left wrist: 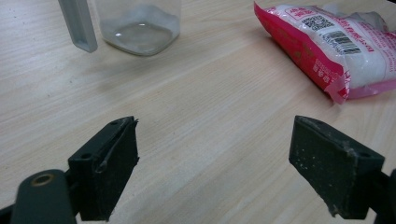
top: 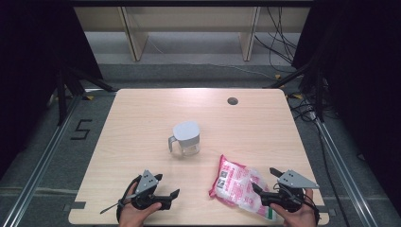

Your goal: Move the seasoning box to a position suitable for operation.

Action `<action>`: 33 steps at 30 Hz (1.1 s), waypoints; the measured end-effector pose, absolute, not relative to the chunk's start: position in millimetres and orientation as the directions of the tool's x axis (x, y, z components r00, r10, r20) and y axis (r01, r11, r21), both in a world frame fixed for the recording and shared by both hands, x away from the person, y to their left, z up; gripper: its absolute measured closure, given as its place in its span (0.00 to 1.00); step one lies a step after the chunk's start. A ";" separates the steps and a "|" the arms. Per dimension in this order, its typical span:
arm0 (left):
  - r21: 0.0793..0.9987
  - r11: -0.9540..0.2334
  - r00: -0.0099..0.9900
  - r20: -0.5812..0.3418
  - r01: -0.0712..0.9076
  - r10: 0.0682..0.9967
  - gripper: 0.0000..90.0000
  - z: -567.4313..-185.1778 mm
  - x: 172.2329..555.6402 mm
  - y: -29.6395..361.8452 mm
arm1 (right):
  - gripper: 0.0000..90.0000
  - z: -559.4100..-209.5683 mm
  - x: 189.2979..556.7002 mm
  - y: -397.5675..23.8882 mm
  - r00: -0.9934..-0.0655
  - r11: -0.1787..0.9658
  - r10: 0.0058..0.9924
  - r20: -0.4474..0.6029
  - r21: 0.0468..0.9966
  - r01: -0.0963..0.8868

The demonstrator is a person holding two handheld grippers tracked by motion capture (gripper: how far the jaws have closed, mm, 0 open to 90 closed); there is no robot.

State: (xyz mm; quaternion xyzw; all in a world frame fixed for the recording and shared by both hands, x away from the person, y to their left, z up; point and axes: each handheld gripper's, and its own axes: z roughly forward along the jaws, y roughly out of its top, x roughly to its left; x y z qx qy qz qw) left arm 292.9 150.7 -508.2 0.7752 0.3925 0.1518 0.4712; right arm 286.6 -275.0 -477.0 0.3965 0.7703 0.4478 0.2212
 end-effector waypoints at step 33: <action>0.901 -0.192 0.514 -0.040 0.389 0.857 0.42 -505.3 355.8 157.4 | 0.18 -479.0 289.4 -275.4 -0.604 0.289 0.797 0.017 0.867 0.407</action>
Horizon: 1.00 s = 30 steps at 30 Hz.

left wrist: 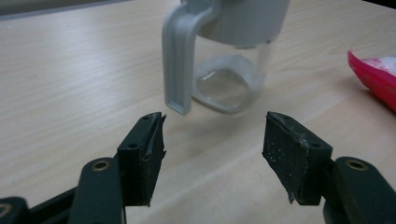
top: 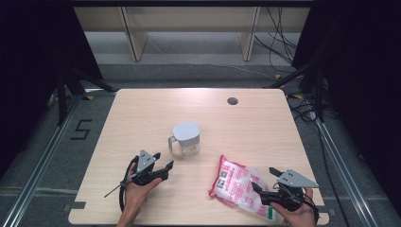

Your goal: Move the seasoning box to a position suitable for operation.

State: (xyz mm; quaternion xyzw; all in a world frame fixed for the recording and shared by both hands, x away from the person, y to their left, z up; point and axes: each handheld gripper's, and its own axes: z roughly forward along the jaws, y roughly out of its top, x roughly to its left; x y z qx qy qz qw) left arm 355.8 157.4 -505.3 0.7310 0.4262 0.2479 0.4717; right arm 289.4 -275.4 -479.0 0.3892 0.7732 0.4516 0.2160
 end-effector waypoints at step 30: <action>0.876 -0.292 0.452 0.098 0.384 0.887 0.81 -505.4 433.2 134.5 | 0.22 -479.1 288.3 -271.4 -0.639 0.301 0.769 0.022 0.869 0.392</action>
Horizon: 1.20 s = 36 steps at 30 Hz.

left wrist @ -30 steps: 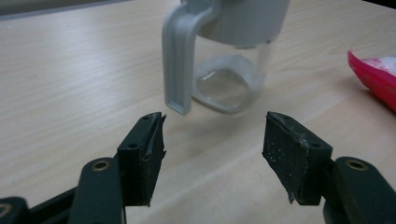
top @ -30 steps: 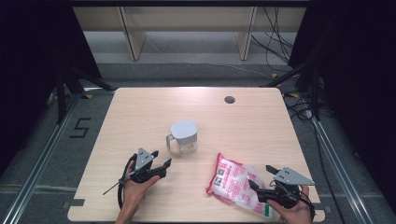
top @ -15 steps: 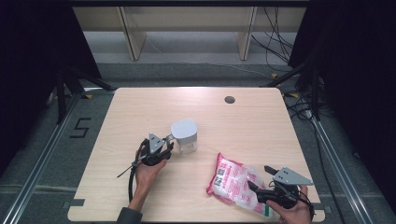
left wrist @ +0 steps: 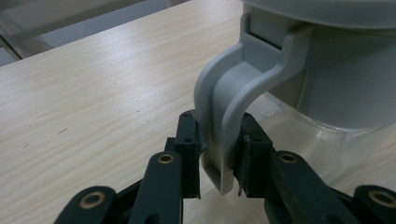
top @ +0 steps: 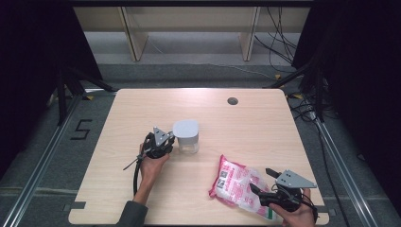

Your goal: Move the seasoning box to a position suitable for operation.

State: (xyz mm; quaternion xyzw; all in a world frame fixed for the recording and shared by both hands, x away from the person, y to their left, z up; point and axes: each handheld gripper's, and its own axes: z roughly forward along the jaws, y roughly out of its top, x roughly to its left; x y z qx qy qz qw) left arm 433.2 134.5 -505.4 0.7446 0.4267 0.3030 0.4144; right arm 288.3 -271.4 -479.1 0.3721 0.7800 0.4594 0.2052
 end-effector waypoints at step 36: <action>0.889 -0.362 0.616 0.121 0.282 0.778 0.79 -510.1 389.6 110.7 | 0.23 -479.1 287.2 -267.4 -0.662 0.322 0.750 0.009 0.868 0.377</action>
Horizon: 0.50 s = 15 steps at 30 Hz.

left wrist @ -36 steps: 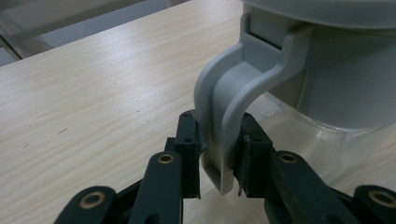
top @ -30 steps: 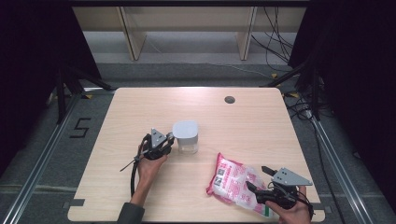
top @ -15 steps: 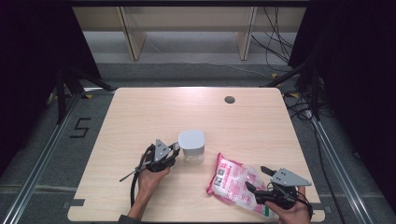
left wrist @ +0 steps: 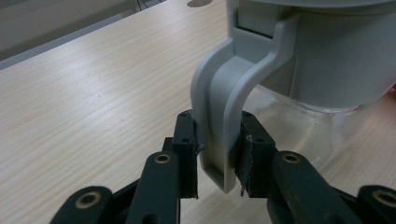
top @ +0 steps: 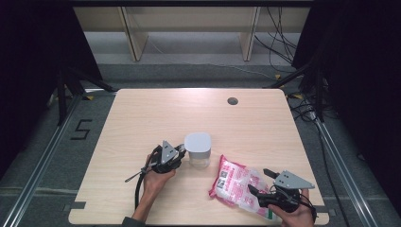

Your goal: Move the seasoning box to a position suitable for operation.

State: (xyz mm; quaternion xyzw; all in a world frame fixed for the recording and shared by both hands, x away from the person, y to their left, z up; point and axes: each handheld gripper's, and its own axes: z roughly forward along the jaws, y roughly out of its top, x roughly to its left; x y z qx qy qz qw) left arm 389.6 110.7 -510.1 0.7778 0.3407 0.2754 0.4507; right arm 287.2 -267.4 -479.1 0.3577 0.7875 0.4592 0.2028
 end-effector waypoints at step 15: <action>0.892 -0.376 0.641 0.138 0.251 0.755 0.79 -509.1 388.4 109.2 | 0.23 -478.2 286.4 -268.7 -0.649 0.309 0.760 0.021 0.867 0.390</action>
